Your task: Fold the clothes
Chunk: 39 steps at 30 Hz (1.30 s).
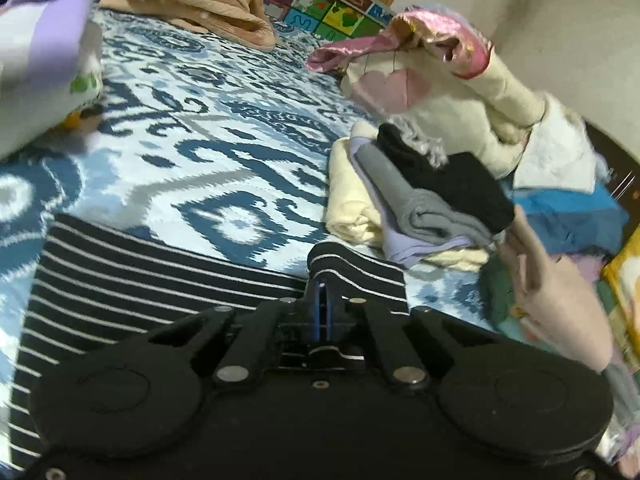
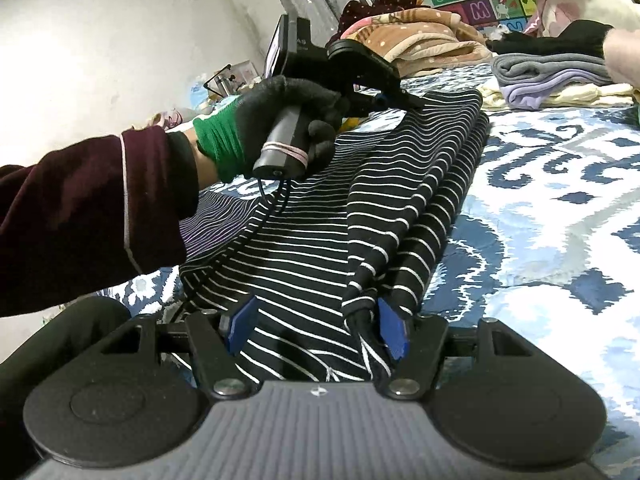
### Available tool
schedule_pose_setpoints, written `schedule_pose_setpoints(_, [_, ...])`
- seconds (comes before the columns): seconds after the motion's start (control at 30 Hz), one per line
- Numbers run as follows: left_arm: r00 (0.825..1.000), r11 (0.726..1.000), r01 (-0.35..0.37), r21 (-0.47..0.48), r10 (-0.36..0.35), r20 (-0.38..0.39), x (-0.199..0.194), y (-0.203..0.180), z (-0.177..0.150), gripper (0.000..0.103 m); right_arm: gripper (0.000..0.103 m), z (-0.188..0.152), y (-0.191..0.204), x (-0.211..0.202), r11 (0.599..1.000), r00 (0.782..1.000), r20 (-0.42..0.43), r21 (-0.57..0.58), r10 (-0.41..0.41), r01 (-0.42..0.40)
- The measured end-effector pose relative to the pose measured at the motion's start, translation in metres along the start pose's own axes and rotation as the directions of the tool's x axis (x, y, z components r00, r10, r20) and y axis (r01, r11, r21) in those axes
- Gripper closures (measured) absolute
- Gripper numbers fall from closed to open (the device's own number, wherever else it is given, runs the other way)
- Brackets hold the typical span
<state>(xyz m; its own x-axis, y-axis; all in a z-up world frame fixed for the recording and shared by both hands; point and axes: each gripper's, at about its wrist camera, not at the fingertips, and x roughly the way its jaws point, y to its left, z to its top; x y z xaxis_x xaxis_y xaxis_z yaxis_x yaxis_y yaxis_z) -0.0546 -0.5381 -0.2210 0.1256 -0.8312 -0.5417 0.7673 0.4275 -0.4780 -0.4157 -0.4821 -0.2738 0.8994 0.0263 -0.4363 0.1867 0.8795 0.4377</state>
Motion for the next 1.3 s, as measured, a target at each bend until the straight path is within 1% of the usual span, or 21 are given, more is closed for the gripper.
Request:
schedule_pose_setpoints(0.07, [1.0, 1.0, -0.008, -0.009, 0.008, 0.004, -0.001, 0.002, -0.001, 0.102, 0.038, -0.001, 0.0, 0.0, 1.0, 1.0, -0.006, 0.0, 0.001, -0.001])
schedule_pose_setpoints(0.13, [1.0, 0.999, -0.003, -0.043, 0.003, 0.01, -0.004, 0.007, -0.001, 0.102, 0.038, -0.001, 0.0, 0.001, 1.0, 1.0, -0.01, 0.0, 0.004, -0.004])
schedule_pose_setpoints(0.27, [0.999, 0.999, 0.015, -0.052, -0.013, 0.035, -0.011, 0.008, 0.0, 0.102, 0.037, -0.001, 0.0, 0.001, 1.0, 1.0, -0.018, -0.001, 0.009, -0.009])
schedule_pose_setpoints(0.33, [1.0, 1.0, -0.013, -0.027, 0.014, 0.023, -0.006, 0.004, 0.001, 0.102, 0.037, -0.002, -0.001, 0.001, 1.0, 1.0, -0.021, -0.001, 0.012, -0.012])
schedule_pose_setpoints(0.4, [0.995, 0.995, -0.098, 0.022, 0.099, -0.032, 0.007, -0.001, 0.001, 0.101, 0.037, -0.002, -0.001, 0.002, 1.0, 1.0, -0.025, -0.005, 0.011, -0.011])
schedule_pose_setpoints(0.43, [0.992, 0.992, -0.121, 0.037, 0.122, -0.04, 0.009, -0.002, 0.001, 0.097, 0.038, -0.001, 0.0, 0.002, 1.0, 1.0, -0.026, -0.008, 0.009, -0.009])
schedule_pose_setpoints(0.47, [0.992, 0.992, -0.12, 0.038, 0.121, -0.028, 0.005, -0.002, 0.001, 0.095, 0.038, -0.001, 0.0, 0.001, 1.0, 1.0, -0.026, -0.011, 0.006, -0.006])
schedule_pose_setpoints(0.5, [0.993, 0.992, -0.118, 0.038, 0.119, -0.015, 0.001, -0.002, 0.001, 0.091, 0.038, 0.0, -0.001, -0.001, 1.0, 1.0, -0.022, -0.009, 0.003, -0.003])
schedule_pose_setpoints(0.53, [0.993, 0.991, -0.119, 0.053, 0.119, 0.011, -0.005, -0.003, 0.001, 0.091, 0.038, 0.0, -0.001, -0.003, 1.0, 1.0, -0.018, -0.007, -0.001, 0.001])
schedule_pose_setpoints(0.6, [0.991, 0.984, -0.127, 0.128, 0.12, 0.06, -0.018, -0.013, 0.0, 0.091, 0.038, 0.002, -0.001, -0.01, 1.0, 1.0, 0.005, -0.008, -0.01, 0.01])
schedule_pose_setpoints(0.63, [0.991, 0.977, -0.121, 0.174, 0.11, 0.071, -0.022, -0.02, -0.001, 0.091, 0.038, 0.003, -0.001, -0.013, 1.0, 1.0, 0.023, -0.011, -0.018, 0.019])
schedule_pose_setpoints(0.7, [0.994, 0.954, -0.105, 0.28, 0.093, 0.058, -0.019, -0.039, -0.003, 0.091, 0.039, 0.004, -0.001, -0.021, 0.999, 0.998, 0.059, -0.018, -0.034, 0.035])
schedule_pose_setpoints(0.77, [0.995, 0.916, -0.104, 0.388, 0.096, 0.04, -0.01, -0.059, -0.007, 0.091, 0.044, 0.005, 0.001, -0.025, 0.998, 0.994, 0.096, -0.035, -0.054, 0.058])
schedule_pose_setpoints(0.83, [0.994, 0.89, -0.106, 0.444, 0.105, 0.026, 0.004, -0.075, -0.01, 0.091, 0.052, 0.005, 0.01, -0.023, 0.99, 0.987, 0.143, -0.105, -0.076, 0.091])
schedule_pose_setpoints(0.9, [0.994, 0.882, -0.095, 0.461, 0.106, 0.003, 0.021, -0.084, -0.01, 0.091, 0.055, 0.005, 0.02, -0.017, 0.98, 0.981, 0.173, -0.164, -0.086, 0.114])
schedule_pose_setpoints(0.97, [0.988, 0.865, -0.117, 0.489, 0.151, -0.031, 0.044, -0.087, -0.013, 0.091, 0.055, 0.005, 0.025, -0.006, 0.978, 0.986, 0.142, -0.178, -0.084, 0.109])
schedule_pose_setpoints(1.03, [0.975, 0.828, -0.157, 0.538, 0.216, -0.049, 0.063, -0.087, -0.022, 0.091, 0.055, 0.004, 0.024, 0.012, 0.982, 0.993, 0.043, -0.146, -0.112, 0.117])
schedule_pose_setpoints(1.07, [0.967, 0.806, -0.177, 0.565, 0.25, -0.054, 0.072, -0.087, -0.027, 0.091, 0.055, 0.004, 0.021, 0.017, 0.983, 0.992, 0.018, -0.131, -0.125, 0.126])
schedule_pose_setpoints(1.1, [0.963, 0.798, -0.188, 0.573, 0.265, -0.054, 0.074, -0.086, -0.028, 0.091, 0.055, 0.004, 0.018, 0.017, 0.985, 0.992, 0.016, -0.119, -0.125, 0.126])
schedule_pose_setpoints(1.2, [0.964, 0.816, -0.196, 0.543, 0.261, -0.044, 0.064, -0.085, -0.022, 0.089, 0.055, 0.005, 0.01, 0.013, 0.993, 0.995, 0.011, -0.058, -0.102, 0.102])
schedule_pose_setpoints(1.3, [0.968, 0.835, -0.2, 0.513, 0.249, -0.027, 0.052, -0.085, -0.015, 0.088, 0.055, 0.005, 0.015, 0.008, 0.991, 0.994, 0.021, -0.083, -0.107, 0.108])
